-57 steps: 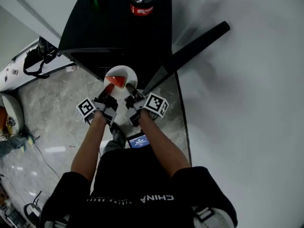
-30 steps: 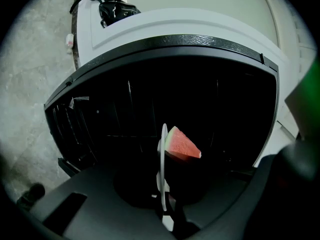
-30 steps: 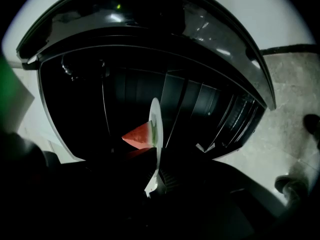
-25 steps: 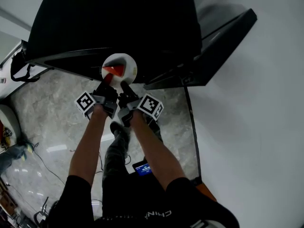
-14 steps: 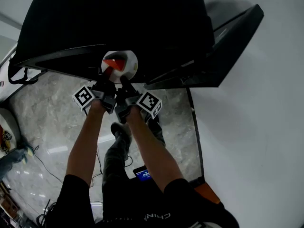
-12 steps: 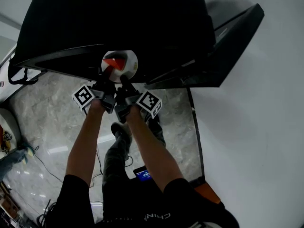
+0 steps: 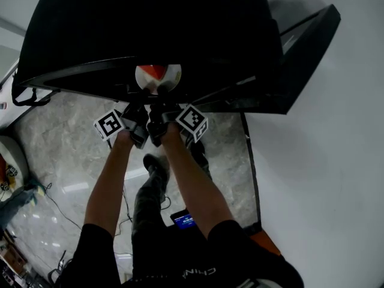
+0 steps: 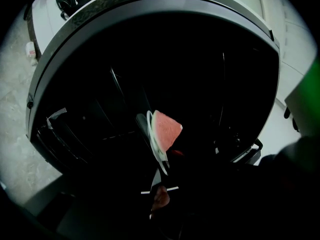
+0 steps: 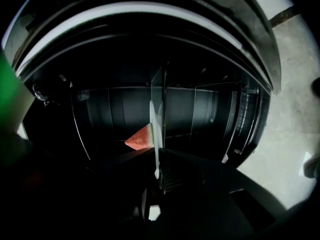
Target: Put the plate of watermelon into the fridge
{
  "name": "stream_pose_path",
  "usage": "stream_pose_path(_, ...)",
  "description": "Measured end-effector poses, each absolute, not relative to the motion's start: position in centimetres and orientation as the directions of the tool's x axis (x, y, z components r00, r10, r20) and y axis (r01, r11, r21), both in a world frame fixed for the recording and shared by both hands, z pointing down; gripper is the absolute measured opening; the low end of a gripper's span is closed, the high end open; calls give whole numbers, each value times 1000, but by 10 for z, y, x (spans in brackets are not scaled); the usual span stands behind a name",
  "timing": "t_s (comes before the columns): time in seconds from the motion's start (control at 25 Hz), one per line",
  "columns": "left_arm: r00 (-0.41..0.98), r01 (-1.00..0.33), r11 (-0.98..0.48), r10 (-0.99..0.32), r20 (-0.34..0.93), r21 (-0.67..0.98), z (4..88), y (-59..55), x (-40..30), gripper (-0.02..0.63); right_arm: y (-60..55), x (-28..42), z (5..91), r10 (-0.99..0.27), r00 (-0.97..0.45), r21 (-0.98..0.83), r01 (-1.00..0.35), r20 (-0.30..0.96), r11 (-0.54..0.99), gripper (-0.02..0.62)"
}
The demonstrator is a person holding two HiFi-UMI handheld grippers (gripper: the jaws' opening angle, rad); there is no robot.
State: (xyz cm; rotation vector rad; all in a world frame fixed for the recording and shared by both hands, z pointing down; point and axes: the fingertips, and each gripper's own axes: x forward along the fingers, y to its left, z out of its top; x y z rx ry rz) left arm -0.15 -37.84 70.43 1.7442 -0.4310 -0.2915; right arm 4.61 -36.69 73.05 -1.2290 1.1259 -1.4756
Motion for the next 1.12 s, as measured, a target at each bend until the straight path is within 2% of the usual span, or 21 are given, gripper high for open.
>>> stream_pose_path(0.12, 907, -111, -163, -420, 33, 980, 709, -373, 5, 123, -372, 48, 734, -974, -127, -978, 62, 189, -198, 25)
stream_pose_path(0.24, 906, -125, -160, -420, 47, 979, 714, -371, 11, 74, -375, 48, 734, -971, -144, -980, 33, 191, -198, 25)
stream_pose_path(0.36, 909, -139, -165, -413, 59, 976, 714, -372, 13, 54, -378, 49, 733, -967, -165, -980, 6, 196, -200, 25)
stream_pose_path(0.6, 901, -110, -161, -433, 30, 981, 711, -382, 13, 32, -385, 45, 726, -938, -272, -972, -152, 214, -178, 26)
stream_pose_path(0.84, 884, -107, -163, -467, 19, 981, 709, -394, 15, 31, -378, 41, 727, -902, -334, -925, -349, 273, -150, 84)
stream_pose_path(1.0, 887, -128, -169, -461, 37, 977, 711, -397, 16, 32, -363, 47, 735, -876, -286, -784, -601, 389, -152, 83)
stream_pose_path(1.12, 887, -128, -167, -460, 37, 978, 710, -399, 18, 32, -361, 48, 733, -863, -252, -646, -756, 438, -108, 54)
